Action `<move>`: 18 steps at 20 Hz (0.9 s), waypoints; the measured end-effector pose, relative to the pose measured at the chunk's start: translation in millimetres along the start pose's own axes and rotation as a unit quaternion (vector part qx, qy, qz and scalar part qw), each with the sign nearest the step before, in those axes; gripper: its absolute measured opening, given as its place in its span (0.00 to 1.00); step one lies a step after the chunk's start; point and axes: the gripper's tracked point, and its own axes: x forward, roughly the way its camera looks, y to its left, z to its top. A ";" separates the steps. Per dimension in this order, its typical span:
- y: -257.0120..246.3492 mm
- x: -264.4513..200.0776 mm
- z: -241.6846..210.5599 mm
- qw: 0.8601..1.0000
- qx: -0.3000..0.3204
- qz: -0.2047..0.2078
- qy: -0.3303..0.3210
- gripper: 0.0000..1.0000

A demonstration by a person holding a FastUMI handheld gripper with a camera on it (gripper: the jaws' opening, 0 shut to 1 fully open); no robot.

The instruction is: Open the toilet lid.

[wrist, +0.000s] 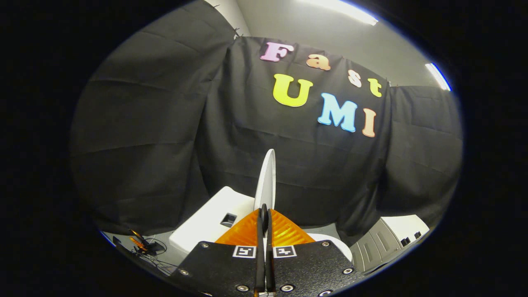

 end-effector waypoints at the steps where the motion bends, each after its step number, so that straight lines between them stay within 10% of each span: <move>1: 5.8 0.5 1.9 1.000 -0.010 0.002 -0.001 0.01; 14: 21.5 1.4 -0.6 0.999 -0.015 0.035 -0.018 0.05; 18: 25.1 -8.7 -2.2 0.996 0.003 0.090 -0.009 0.29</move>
